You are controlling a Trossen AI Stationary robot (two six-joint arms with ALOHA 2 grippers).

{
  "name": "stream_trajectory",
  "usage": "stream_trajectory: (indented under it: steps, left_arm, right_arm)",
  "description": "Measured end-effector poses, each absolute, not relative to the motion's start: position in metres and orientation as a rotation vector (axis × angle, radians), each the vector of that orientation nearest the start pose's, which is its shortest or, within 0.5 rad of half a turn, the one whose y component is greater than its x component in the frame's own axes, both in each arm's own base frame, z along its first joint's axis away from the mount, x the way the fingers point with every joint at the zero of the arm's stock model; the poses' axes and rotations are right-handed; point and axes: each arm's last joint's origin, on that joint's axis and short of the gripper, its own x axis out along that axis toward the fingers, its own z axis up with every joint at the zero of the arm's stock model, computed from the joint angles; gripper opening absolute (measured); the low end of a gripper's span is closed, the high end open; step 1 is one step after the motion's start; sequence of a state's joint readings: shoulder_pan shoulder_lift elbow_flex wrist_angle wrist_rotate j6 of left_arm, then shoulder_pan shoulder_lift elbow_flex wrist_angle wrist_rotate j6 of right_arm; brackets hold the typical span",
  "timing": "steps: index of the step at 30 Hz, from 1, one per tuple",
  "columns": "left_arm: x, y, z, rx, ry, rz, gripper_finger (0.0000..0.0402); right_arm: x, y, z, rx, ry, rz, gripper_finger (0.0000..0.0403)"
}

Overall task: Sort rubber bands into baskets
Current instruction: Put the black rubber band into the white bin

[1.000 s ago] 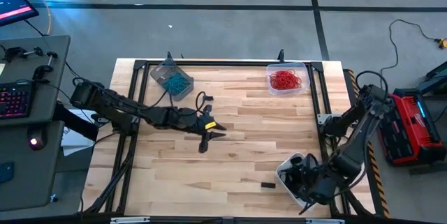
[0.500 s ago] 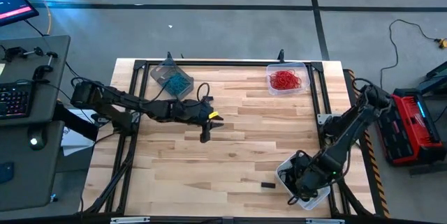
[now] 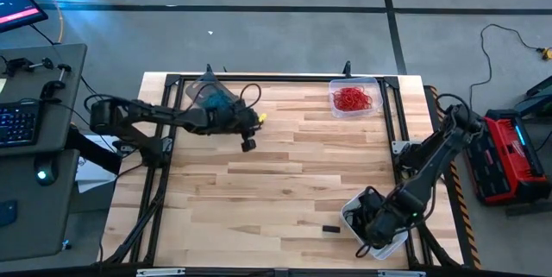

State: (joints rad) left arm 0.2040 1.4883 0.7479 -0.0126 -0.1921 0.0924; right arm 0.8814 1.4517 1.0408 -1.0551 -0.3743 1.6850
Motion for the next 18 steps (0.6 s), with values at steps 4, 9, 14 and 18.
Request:
stream_trajectory:
  steps: [4, 9, 14, 18]
  left_arm:
    - [0.275, 0.08, 0.177, 0.108, 0.834, 0.369, 0.0106]
    - [0.271, 0.089, 0.175, 0.114, 0.866, 0.356, 0.0132]
    - [0.276, 0.091, 0.177, 0.146, 0.872, 0.337, 0.016]
    - [0.289, 0.095, 0.177, 0.161, 0.92, 0.306, 0.017]
  right_arm:
    - [0.156, 0.202, 0.246, 0.815, 1.702, -0.434, 0.0169]
    - [0.165, 0.206, 0.271, 0.803, 1.526, -0.373, 0.0172]
    - [0.171, 0.207, 0.292, 0.765, 1.381, -0.324, 0.0172]
    - [0.174, 0.207, 0.303, 0.743, 1.304, -0.307, 0.0172]
